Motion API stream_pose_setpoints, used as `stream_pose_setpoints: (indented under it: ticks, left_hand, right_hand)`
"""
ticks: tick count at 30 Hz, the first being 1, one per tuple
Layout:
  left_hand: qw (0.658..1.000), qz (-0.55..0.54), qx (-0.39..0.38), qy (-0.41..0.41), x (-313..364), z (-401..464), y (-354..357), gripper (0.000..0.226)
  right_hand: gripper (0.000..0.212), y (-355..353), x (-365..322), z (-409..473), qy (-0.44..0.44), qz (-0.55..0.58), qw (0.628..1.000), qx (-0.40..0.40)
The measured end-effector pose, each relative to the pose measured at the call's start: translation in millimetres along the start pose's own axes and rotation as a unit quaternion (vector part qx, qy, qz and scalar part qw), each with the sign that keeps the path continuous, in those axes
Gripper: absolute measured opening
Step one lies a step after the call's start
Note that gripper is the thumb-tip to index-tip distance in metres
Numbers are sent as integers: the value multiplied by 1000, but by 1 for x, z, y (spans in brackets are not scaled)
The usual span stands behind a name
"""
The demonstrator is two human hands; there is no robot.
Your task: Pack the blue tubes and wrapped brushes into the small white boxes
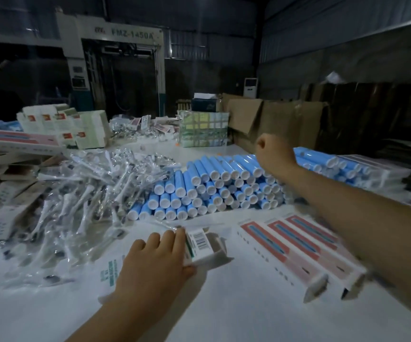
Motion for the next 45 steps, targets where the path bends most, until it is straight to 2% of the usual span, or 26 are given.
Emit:
stream_pose_setpoints:
  ticks: [2,4,7,9,12,18,21,24,26,27,29,31,32,35,37,41,45]
  left_hand:
    - [1000,-19,-1,0,2,6,2,75]
    - [997,-44,-60,-9,2,16,5,82]
    - [998,-31,-49,-25,-3,25,11,79]
    - [996,-57,-67,-19,-4,25,19,70]
    - [999,-31,-6,-2,-2,28,17,68]
    - [999,-30,-36,-27,-6,31,15,73]
    - [998,-25,-52,-18,-5,28,16,74]
    - [999,-27,-22,-11,-4,25,12,74]
    - [999,-25,-31,-19,-7,25,9,74]
    - [999,-29,-28,-33,-11,25,7,74]
    - [997,-57,-1,-56,-18,21,-2,73]
    - [993,-84,-15,-86,-27,15,-3,74]
    - [991,-96,3,-94,-33,11,-3,74]
    - [988,-96,27,-118,-46,0,-2,75]
    - [987,-92,24,-131,-51,-6,-2,75]
    - [986,-94,25,-133,-54,-9,3,71]
    - [986,-93,34,-135,-52,-10,3,72]
  right_hand:
    - [24,-10,31,41,20,-151,988,22]
    - [30,-16,71,71,85,-263,961,26]
    - [38,-13,125,88,209,-299,931,-16]
    - [43,-3,143,91,250,-296,921,-47]
    - [50,3,149,93,268,-320,907,-56]
    - [35,13,142,95,252,-340,903,-78]
    - [32,11,121,96,198,-352,913,-55]
    - [25,-6,81,95,149,-235,961,-2]
    - [23,-17,49,80,154,-38,987,-8]
    - [22,-18,32,69,158,105,982,-23]
    - [19,-16,4,37,160,349,922,-52]
    - [6,-6,-17,-4,152,470,865,-90]
    - [13,1,-23,-25,146,506,844,-103]
    - [69,26,-24,-82,150,583,791,-112]
    - [88,39,-21,-109,159,602,775,-107]
    - [99,41,-12,-126,167,599,779,-74]
    - [101,39,-4,-130,173,590,786,-69]
Point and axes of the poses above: each hand's wrist, its own z-axis towards the middle knuckle, its own y-axis out of the palm, x = y × z, the point moved 10 cm from there along z, towards the middle knuckle, and after that the axes turned 9 degrees about y, right-handed, at the moved point
